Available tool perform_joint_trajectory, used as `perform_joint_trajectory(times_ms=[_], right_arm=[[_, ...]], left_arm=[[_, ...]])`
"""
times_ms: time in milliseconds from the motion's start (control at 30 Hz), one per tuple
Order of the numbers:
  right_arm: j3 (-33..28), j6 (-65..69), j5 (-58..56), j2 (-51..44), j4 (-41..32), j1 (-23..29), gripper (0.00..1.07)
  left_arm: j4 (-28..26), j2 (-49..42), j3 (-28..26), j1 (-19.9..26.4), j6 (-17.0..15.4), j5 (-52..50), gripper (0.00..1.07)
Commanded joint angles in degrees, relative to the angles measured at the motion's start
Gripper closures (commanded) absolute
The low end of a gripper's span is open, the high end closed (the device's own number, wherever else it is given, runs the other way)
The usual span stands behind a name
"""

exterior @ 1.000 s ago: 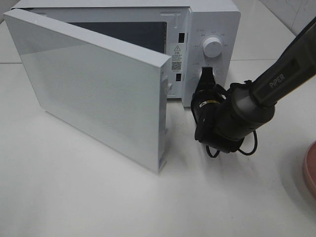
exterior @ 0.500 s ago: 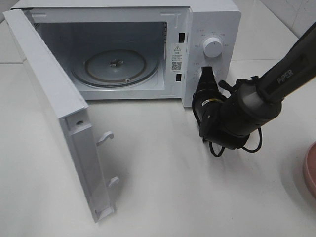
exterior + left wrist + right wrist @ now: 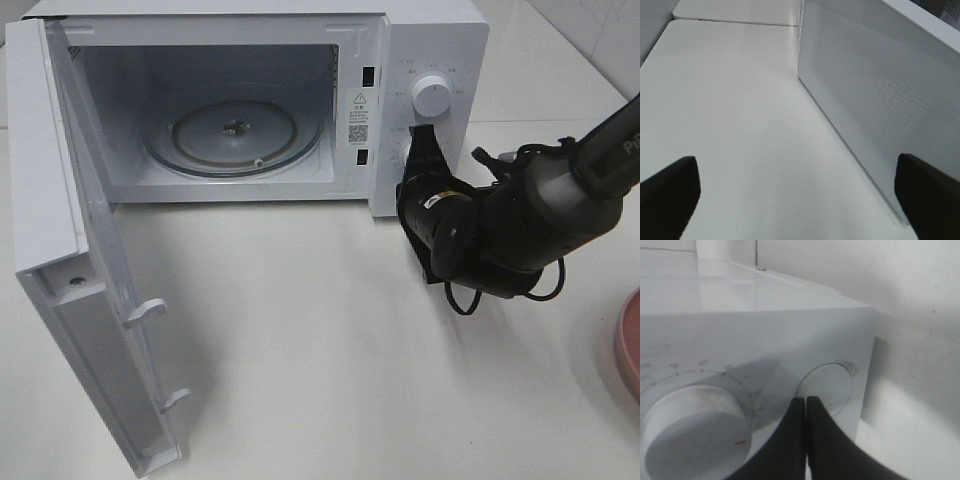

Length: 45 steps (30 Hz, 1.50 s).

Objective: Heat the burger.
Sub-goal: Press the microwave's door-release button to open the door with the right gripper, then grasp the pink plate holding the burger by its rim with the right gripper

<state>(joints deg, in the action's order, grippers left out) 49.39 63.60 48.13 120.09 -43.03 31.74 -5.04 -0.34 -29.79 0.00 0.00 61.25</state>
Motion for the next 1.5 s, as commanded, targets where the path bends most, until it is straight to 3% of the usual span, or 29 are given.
perform_joint_trajectory(times_ms=[33, 433, 600, 633, 900, 1100, 1300, 1500], right_arm=[[-1.09, -2.01, -0.69, -1.66, 1.66, -0.23, 1.07], [-8.37, -8.71, -11.17, -9.68, 7.62, -0.23, 1.07], [-9.11, -20.91, -20.45, -14.15, 10.60, -0.40, 1.06], [-9.11, -28.88, -24.81, -15.76, 10.60, -0.40, 1.05], [-9.05, -55.52, -40.85, -21.54, 10.66, -0.40, 1.03], [-9.05, -67.21, -49.39, -25.15, 11.29, -0.40, 1.02], [-9.05, -69.96, -59.30, -29.79, 21.37, -0.52, 1.00], [-9.05, -67.15, -72.42, -35.47, 31.17, -5.33, 0.97]], left_arm=[[-0.11, -0.86, 0.11, 0.06, 0.00, 0.06, 0.09], [-0.11, -0.86, 0.11, 0.06, 0.00, 0.06, 0.09], [-0.11, -0.86, 0.11, 0.06, 0.00, 0.06, 0.09], [-0.11, -0.86, 0.11, 0.06, 0.00, 0.06, 0.09], [-0.11, -0.86, 0.11, 0.06, 0.00, 0.06, 0.09], [-0.11, -0.86, 0.11, 0.06, 0.00, 0.06, 0.09], [-0.11, -0.86, 0.11, 0.06, 0.00, 0.06, 0.09], [-0.11, -0.86, 0.11, 0.06, 0.00, 0.06, 0.09]])
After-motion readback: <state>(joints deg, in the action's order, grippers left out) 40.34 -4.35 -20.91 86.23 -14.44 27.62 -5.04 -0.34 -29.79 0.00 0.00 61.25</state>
